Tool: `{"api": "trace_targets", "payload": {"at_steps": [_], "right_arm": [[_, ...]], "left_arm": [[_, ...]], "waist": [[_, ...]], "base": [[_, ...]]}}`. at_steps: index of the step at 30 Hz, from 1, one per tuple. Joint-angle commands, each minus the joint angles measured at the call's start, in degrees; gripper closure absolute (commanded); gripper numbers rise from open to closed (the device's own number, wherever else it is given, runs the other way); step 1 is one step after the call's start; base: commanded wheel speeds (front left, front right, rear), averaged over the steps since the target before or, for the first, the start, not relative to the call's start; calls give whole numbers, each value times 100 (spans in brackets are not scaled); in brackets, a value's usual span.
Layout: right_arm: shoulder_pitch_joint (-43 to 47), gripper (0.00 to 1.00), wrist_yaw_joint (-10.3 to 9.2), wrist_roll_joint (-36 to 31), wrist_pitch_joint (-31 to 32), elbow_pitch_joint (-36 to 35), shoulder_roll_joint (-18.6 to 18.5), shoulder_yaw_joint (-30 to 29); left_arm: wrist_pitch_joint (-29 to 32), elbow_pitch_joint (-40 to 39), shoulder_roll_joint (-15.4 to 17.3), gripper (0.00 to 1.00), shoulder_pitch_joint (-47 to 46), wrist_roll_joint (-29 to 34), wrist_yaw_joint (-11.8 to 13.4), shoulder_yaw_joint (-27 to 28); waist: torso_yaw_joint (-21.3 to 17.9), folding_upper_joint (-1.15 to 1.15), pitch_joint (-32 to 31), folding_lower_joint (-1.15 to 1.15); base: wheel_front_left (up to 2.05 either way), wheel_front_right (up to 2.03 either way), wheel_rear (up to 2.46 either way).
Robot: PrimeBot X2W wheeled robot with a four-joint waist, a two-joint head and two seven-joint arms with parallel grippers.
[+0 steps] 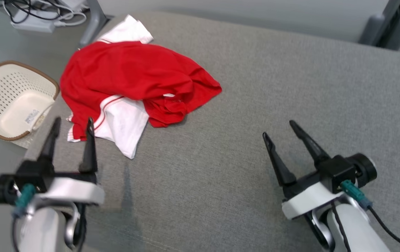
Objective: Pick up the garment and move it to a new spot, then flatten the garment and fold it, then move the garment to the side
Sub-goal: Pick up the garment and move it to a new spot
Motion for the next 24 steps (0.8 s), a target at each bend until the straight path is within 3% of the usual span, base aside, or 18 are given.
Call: {"api": "trace_targets", "payload": {"at_steps": [1,4,9,15,24], "right_arm": [[-138,0,-1,-69,-16,-60,-65,-55],[-290,0,-1,-150,-16,-164,-83,-115],[-415,0,-1,-120,-16,-301,-90,-211],[-526,0,-2,-114,-16,-457,-70,-217],[-661,0,-2,-213,-15,-595,-76,-146]], "left_arm": [[-15,120,121,0,-298,-49,-112,51],[127,547,404,0,-915,-216,-358,152],[951,1199,881,0,-1924,-438,-607,163],[1981,1847,1257,0,-2787,-765,-735,12],[2655,2747,1636,0,-3570,-1111,-781,-301]], "waist": [[-230,0,444,0],[-369,0,751,0],[-556,0,1134,0],[-752,0,1478,0],[-1005,0,1808,0]], "base": [[0,0,0],[0,0,0],[0,0,0],[0,0,0],[0,0,0]]}}
